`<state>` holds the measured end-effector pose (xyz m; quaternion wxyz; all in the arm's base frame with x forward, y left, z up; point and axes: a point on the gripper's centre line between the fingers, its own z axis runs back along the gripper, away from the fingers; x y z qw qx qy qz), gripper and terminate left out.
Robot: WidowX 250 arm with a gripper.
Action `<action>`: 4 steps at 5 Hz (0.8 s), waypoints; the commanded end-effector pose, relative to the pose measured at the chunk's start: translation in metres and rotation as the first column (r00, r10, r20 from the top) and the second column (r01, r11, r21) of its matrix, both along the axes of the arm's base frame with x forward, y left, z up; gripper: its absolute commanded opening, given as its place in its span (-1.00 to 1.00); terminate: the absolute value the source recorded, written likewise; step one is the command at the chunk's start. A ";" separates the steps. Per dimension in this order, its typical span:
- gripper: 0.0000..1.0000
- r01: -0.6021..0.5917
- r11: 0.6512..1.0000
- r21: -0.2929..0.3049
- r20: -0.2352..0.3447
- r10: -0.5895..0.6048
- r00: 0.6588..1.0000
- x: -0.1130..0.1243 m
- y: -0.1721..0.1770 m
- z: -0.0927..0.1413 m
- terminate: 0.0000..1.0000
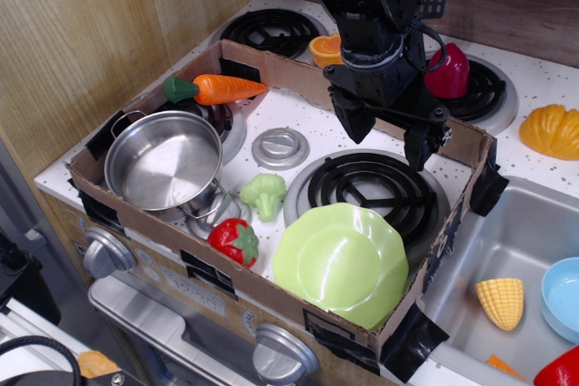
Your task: Put carrot on plate
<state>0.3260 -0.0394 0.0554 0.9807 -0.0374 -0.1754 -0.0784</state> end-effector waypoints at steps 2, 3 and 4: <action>1.00 -0.025 0.998 0.064 0.043 0.022 0.999 0.002 0.028 0.002 -1.00; 1.00 -0.004 0.990 0.141 0.034 0.000 0.999 0.010 0.056 0.029 -1.00; 1.00 0.017 0.981 0.191 0.022 -0.022 1.000 0.018 0.085 0.053 -1.00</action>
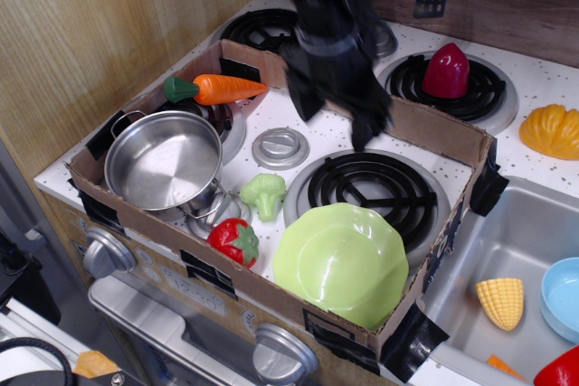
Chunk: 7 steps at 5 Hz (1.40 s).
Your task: Put carrot on plate
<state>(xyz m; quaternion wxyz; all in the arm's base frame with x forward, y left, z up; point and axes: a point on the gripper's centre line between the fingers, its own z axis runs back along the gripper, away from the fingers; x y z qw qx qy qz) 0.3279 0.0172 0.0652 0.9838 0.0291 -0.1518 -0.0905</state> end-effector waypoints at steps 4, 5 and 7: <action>1.00 0.110 0.993 0.047 0.028 -0.112 0.993 0.011 0.131 0.044 -1.00; 1.00 0.113 0.992 0.050 0.041 -0.115 0.992 0.012 0.137 0.036 -1.00; 1.00 0.146 0.989 -0.018 0.022 -0.146 0.989 0.015 0.139 0.003 -1.00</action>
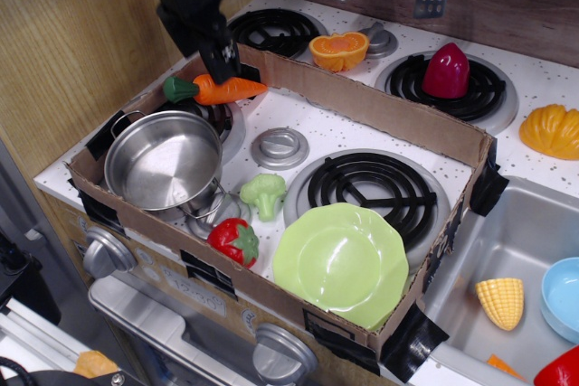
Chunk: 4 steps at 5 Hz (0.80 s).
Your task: Put carrot on plate
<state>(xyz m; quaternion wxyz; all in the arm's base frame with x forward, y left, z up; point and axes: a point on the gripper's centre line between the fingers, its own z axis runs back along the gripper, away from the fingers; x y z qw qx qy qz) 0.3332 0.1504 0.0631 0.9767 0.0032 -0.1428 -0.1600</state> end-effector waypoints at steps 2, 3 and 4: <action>1.00 0.018 1.000 -0.012 0.051 -0.017 0.999 0.019 0.012 -0.011 -1.00; 1.00 0.020 0.999 -0.030 0.055 -0.018 0.998 0.022 0.013 -0.020 -1.00; -1.00 0.013 1.000 0.001 0.060 -0.013 0.998 0.022 0.014 -0.020 -1.00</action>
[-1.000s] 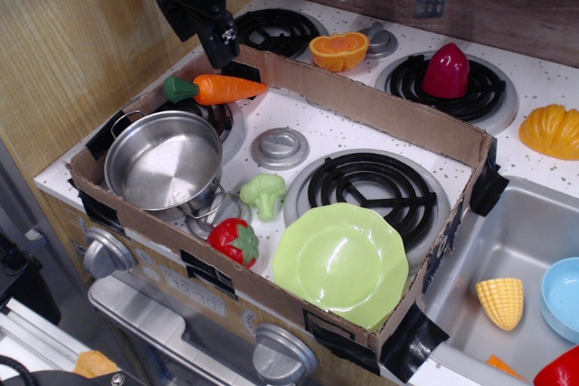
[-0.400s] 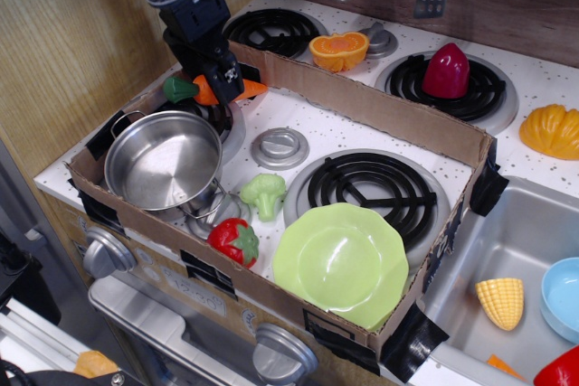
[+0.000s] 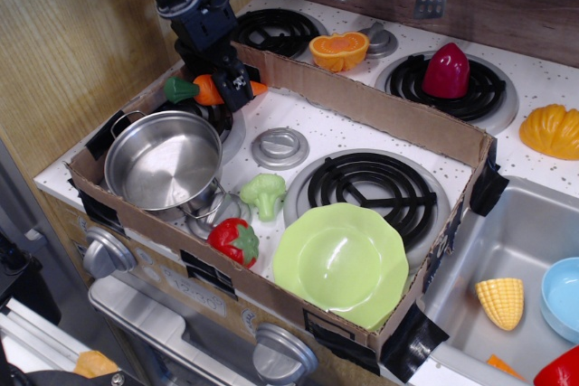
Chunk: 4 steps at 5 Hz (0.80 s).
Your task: Put carrot on plate
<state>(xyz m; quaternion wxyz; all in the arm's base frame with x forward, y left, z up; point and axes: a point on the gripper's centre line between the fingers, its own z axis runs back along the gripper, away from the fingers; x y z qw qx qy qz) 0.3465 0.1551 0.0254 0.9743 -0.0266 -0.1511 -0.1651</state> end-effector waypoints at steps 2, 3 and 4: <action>-1.00 0.009 0.994 0.106 0.039 -0.013 0.999 0.013 0.009 0.039 -1.00; -1.00 0.014 0.988 0.154 0.035 -0.019 0.999 0.016 0.007 0.061 -1.00; -1.00 -0.031 0.983 0.180 -0.030 0.037 0.999 0.018 0.001 0.085 -1.00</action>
